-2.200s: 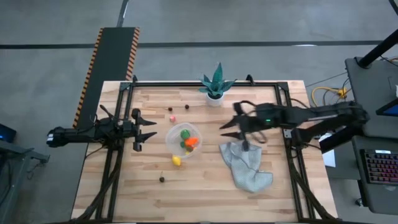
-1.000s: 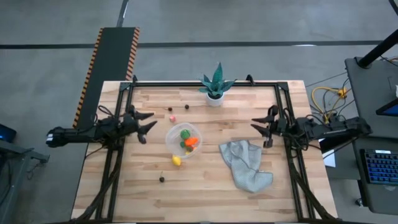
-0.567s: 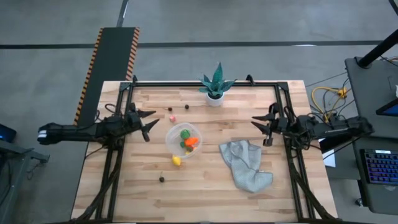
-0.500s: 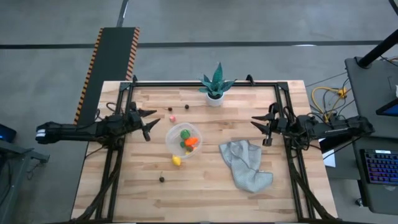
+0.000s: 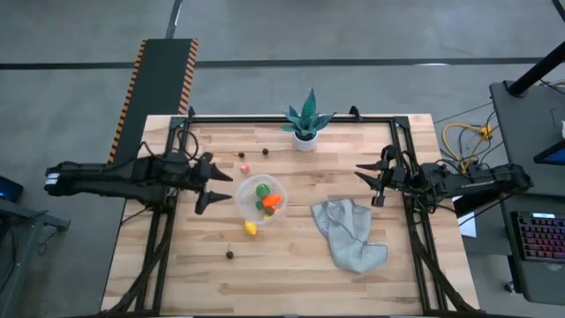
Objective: Pick and placing Produce into tupperware
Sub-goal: Put the red cherry into the transparent bin
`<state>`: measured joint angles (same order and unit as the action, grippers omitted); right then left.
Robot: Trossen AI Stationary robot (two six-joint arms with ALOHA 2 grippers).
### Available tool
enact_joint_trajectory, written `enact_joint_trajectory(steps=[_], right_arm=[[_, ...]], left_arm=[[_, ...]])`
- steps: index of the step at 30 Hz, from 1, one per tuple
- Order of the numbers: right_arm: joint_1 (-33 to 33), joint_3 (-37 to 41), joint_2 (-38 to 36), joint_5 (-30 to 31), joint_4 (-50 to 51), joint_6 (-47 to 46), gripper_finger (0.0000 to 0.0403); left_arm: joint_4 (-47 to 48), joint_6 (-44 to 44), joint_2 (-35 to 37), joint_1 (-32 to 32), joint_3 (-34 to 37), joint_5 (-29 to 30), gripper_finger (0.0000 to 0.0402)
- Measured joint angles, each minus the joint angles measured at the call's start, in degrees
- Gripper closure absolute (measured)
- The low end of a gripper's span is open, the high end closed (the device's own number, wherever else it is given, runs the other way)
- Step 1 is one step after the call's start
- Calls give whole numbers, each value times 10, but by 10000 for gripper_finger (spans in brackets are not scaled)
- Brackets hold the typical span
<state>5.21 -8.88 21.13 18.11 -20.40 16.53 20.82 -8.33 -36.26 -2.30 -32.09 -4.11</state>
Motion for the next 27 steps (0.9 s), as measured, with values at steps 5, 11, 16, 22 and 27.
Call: enact_joint_trajectory(steps=[5,11,16,22,27], right_arm=[[0,0,0,0,0,-12,328],[0,0,0,0,0,-20,328],[0,0,0,0,0,-30,324],[0,0,0,0,0,-30,329],[0,0,0,0,1,-30,332]], left_arm=[[80,41,-45,1,-23,62,144],[99,105,-101,-20,-24,246,144],[96,128,-168,-96,-28,240,144],[69,205,-260,-226,-55,99,144],[60,326,-317,-288,-78,70,144]])
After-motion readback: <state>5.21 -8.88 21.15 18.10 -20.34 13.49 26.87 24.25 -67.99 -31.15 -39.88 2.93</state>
